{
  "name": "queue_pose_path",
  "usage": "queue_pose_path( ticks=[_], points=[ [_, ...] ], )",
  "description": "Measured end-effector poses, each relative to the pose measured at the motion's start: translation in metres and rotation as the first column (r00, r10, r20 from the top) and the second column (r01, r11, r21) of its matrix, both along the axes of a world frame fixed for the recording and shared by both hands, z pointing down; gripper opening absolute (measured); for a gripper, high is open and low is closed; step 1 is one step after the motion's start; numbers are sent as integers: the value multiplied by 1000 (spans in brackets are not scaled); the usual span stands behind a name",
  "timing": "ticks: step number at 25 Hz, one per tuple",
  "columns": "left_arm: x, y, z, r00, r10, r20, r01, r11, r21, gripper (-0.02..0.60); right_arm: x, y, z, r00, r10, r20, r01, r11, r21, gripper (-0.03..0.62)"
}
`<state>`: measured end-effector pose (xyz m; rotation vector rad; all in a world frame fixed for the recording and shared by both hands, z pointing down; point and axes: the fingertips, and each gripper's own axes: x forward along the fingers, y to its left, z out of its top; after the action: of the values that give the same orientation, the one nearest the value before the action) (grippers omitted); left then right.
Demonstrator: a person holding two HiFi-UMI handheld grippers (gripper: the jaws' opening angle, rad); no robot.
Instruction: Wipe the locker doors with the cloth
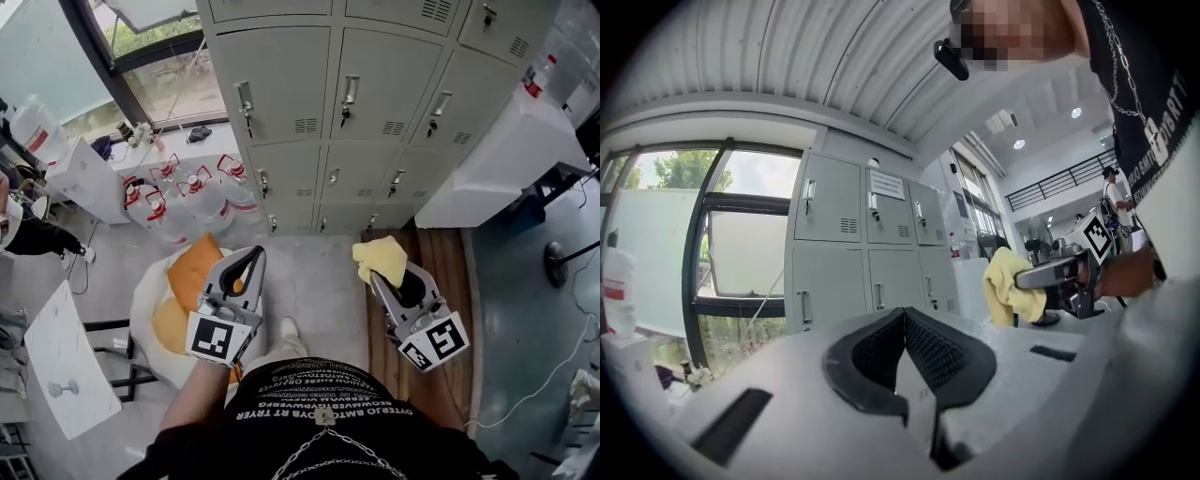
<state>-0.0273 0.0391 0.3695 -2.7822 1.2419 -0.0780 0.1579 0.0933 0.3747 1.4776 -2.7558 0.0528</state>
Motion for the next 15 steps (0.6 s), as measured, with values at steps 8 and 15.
queue_pose_path(
  ticks=[8, 15],
  points=[
    [-14, -38, 15, 1000, 11, 1, -11, 1000, -29, 8, -19, -43, 6, 1000, -11, 1, 11, 1000, -12, 110],
    [-33, -71, 4, 999, 31, -25, -31, 1000, -3, 8, -37, -72, -3, 1000, 11, -12, -11, 1000, -4, 110]
  ],
)
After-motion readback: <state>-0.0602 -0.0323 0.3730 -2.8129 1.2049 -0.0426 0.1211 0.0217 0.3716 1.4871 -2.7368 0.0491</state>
